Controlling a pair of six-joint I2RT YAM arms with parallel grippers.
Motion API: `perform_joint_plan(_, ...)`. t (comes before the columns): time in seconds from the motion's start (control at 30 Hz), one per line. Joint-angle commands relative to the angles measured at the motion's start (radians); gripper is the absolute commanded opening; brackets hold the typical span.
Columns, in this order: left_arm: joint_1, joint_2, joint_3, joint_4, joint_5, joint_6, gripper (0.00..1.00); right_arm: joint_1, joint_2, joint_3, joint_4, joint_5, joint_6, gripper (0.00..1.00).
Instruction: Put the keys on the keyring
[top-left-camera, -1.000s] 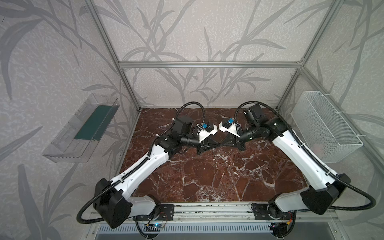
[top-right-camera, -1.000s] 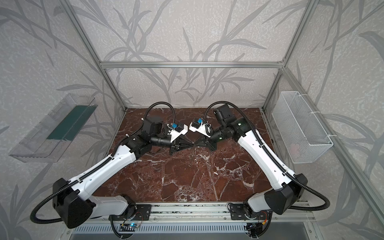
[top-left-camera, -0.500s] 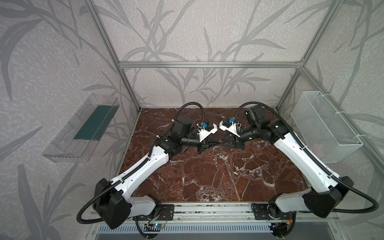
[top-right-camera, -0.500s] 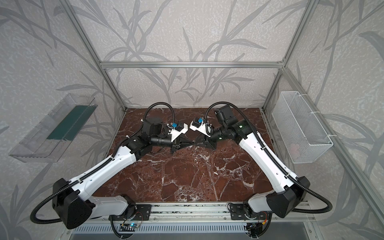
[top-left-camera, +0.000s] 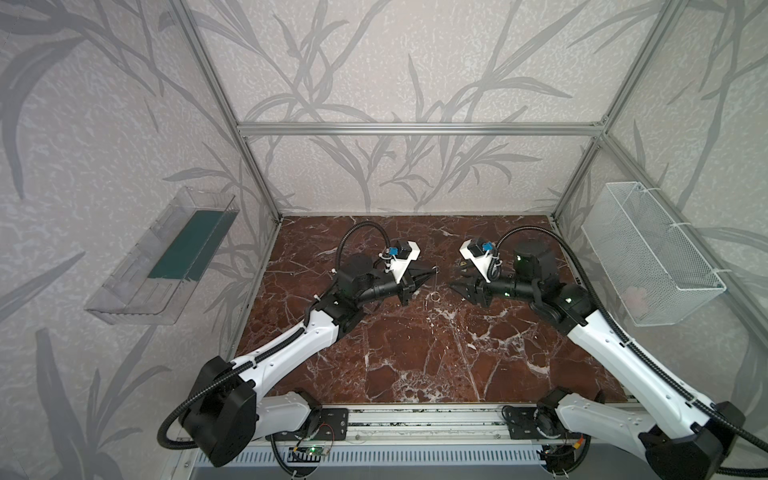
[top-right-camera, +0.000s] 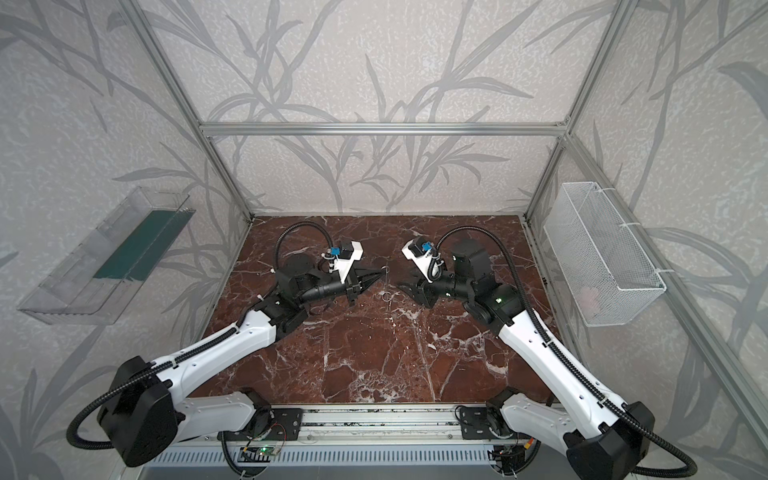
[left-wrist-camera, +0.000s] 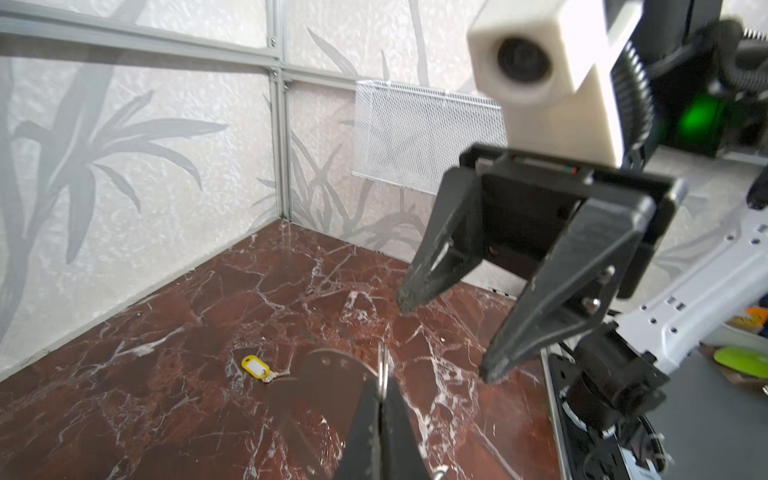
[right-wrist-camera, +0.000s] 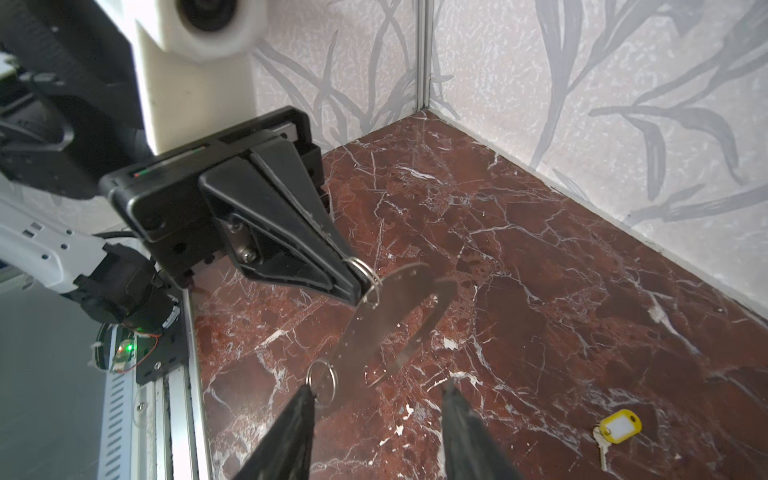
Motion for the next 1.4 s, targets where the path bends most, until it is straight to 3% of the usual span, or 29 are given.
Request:
perform_joint_plan(0.0,-0.021,-0.001,-0.019,0.245,-0.082,-0.084,0.0,-0.003,-0.025,-0.061,0.258,0.0,0.146,0.43)
perform_joint_plan(0.33,-0.047,0.02,-0.005,0.244,-0.028,-0.068,0.0,-0.002,-0.005,-0.103,0.42,-0.094,0.165,0.34)
perform_joint_plan(0.8,-0.048,0.03,0.014,0.243,0.063,-0.077,0.0,-0.002,-0.005,-0.067,0.407,-0.174,0.133,0.2)
perform_joint_plan(1.23,-0.048,0.056,0.055,0.183,0.172,-0.083,0.0,-0.004,-0.029,-0.056,0.391,-0.252,0.113,0.01)
perform_joint_plan(1.37,-0.048,0.067,0.073,0.159,0.195,-0.083,0.0,-0.005,-0.029,-0.047,0.383,-0.268,0.108,0.0)
